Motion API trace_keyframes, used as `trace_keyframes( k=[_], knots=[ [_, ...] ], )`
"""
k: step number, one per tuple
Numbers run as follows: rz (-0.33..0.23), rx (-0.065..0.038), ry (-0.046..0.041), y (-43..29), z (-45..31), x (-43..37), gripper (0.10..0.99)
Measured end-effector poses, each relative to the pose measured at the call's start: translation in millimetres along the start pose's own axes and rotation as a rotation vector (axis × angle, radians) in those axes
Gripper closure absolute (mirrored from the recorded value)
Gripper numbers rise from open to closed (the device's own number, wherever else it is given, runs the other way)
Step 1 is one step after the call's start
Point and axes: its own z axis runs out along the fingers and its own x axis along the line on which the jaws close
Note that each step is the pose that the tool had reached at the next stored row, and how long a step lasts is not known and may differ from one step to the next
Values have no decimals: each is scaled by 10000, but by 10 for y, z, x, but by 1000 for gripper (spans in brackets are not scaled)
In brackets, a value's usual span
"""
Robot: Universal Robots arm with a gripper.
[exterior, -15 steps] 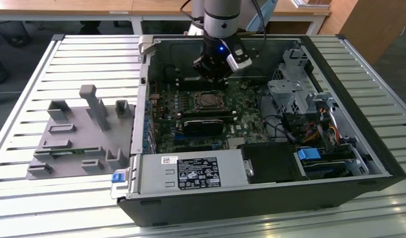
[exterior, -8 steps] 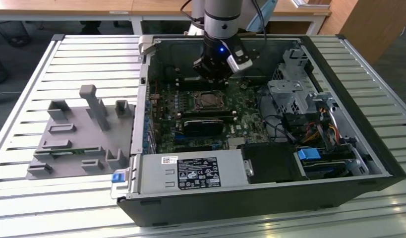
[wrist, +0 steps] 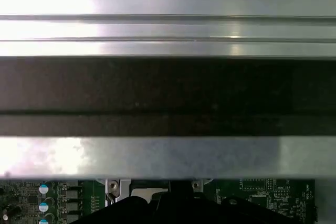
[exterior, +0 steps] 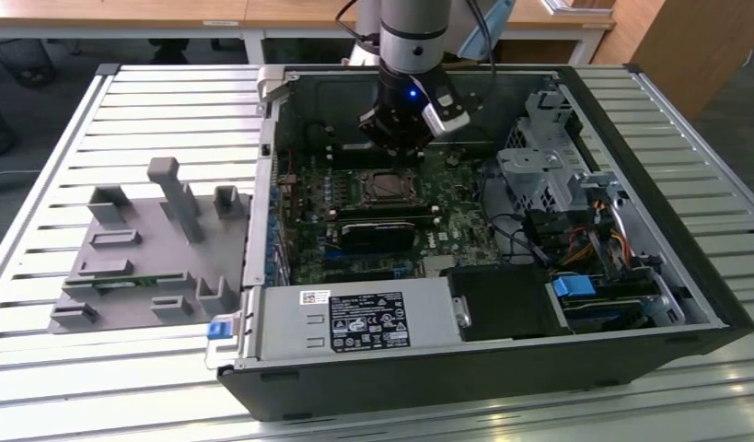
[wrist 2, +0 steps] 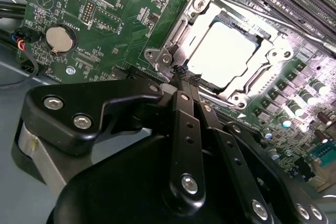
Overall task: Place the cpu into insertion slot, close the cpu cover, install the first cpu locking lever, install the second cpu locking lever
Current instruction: 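Install the second cpu locking lever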
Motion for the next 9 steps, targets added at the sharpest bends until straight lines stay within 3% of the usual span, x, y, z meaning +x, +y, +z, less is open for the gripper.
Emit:
trace_keyframes(
  k=[9],
  knots=[
    [0,1,0,-66,-1,-4,980]
  ],
)
